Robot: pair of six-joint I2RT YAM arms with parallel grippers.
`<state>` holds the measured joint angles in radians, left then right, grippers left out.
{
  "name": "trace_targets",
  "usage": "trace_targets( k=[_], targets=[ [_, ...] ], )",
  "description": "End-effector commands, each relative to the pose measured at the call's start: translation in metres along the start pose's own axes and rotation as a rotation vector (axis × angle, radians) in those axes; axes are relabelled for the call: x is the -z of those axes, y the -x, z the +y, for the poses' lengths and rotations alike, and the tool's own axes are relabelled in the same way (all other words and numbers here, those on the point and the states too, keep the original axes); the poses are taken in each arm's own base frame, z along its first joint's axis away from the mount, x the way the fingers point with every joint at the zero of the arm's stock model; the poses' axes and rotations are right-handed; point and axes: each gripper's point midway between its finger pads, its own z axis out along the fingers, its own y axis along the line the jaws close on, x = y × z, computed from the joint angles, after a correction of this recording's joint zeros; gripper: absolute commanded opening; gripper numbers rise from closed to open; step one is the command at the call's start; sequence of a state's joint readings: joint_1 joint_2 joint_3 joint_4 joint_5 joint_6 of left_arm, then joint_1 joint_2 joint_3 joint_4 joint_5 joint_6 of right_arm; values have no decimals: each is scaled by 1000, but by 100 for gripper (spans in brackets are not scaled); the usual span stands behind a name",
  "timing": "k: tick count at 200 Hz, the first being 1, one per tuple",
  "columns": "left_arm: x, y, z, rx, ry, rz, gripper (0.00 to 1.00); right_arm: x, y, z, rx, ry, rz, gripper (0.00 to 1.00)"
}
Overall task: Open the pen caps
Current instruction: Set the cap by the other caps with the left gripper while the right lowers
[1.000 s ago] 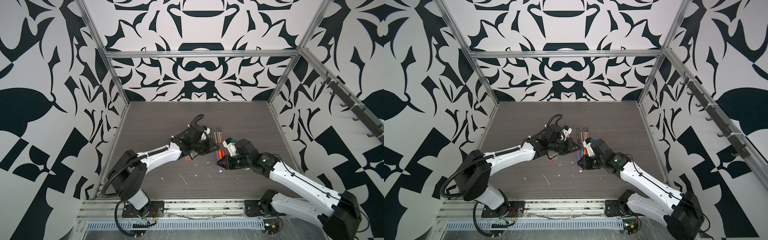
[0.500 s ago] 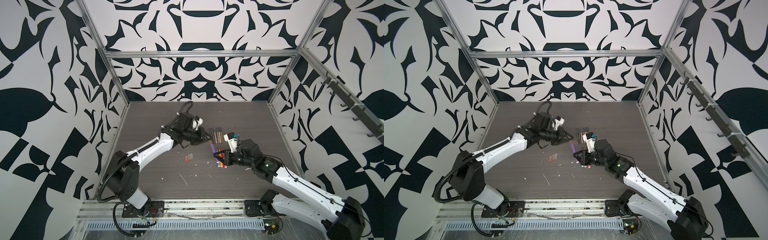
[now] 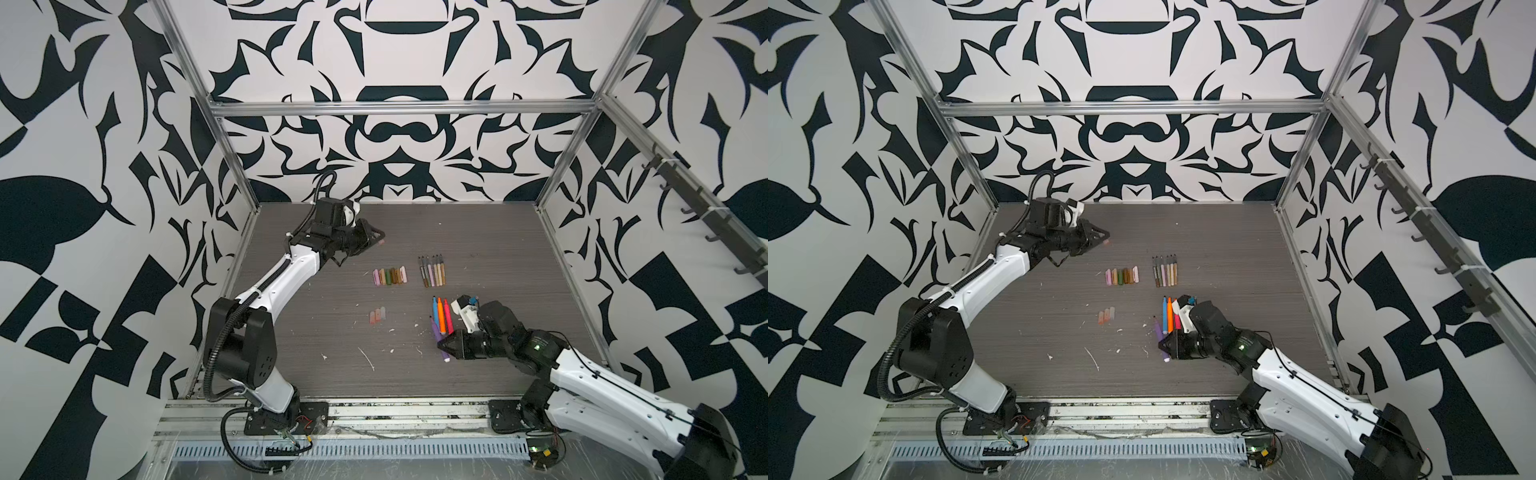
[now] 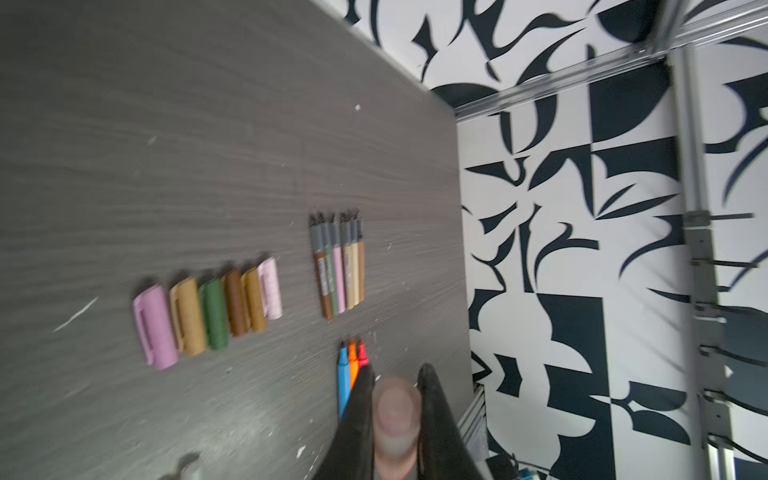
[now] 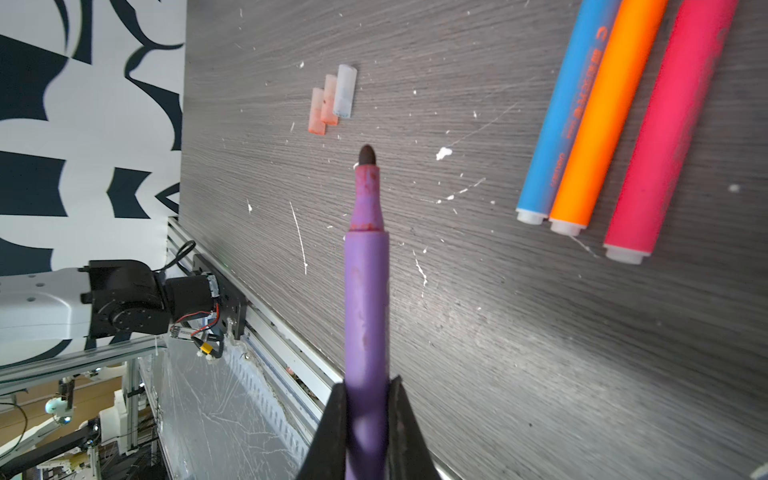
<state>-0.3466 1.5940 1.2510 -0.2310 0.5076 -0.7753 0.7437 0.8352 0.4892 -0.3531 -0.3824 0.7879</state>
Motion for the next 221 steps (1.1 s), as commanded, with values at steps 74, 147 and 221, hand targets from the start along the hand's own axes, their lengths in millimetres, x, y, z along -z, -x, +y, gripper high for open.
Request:
trace_targets(
  k=[74,147,221],
  targets=[
    [18,-92,99,-8,268,159,0,22,49,-3,28,-17,-110,0],
    [3,-143,136,-40,408,310,0,39,66,-22,-33,-35,-127,0],
    [-1,-168,151,-64,442,402,0,43,63,-34,-57,-66,-121,0]
  ],
)
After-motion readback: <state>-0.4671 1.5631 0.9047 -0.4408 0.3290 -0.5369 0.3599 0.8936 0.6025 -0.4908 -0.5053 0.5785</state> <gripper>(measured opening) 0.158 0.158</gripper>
